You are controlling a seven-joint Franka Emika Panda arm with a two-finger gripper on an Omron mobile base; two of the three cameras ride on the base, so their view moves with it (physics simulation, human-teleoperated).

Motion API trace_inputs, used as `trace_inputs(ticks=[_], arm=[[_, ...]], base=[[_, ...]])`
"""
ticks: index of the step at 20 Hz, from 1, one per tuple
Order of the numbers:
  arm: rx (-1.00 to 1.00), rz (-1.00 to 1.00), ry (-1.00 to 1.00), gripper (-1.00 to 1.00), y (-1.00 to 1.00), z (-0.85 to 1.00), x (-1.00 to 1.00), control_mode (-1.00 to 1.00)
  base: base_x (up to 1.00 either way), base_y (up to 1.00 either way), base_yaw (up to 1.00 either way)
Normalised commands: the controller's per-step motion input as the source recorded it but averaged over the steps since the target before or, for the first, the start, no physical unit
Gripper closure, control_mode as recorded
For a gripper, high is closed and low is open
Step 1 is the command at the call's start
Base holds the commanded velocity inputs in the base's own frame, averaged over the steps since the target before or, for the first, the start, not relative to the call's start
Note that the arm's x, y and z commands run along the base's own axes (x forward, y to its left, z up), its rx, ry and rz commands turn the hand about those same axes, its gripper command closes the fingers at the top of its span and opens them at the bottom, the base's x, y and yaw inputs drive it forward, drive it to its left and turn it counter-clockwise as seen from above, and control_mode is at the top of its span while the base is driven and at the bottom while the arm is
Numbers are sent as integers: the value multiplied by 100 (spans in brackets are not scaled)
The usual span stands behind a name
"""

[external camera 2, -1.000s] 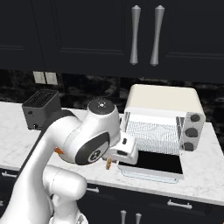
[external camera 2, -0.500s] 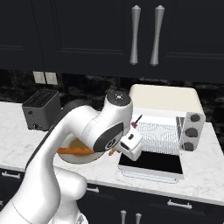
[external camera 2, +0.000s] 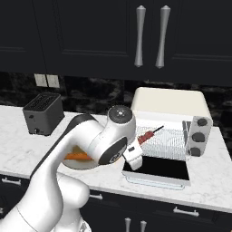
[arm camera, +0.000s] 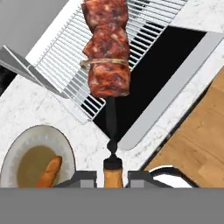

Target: Pick up the kebab skewer and baguette bread, and place them inside the toaster oven. Close the toaster oven door and start by setting the timer.

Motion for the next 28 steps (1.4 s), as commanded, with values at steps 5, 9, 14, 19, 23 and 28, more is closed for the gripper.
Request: trace_inputs(ticks=[5,9,14,19,23,28], arm=[[19,-19,-12,100,-53,0,25,-100],[15,-9,-1,100,-41,9,41,-100],[13,-1,2,100,-1,0,53,-100],[6,0,4,100,0,0,55,-100],[2,0,0,100,0,-11,52,-100],[3,0,0,100,1,-23,36,-100]], base=[[0,0,0],[0,0,0],[0,0,0],[0,0,0],[0,0,0],[0,0,0]])
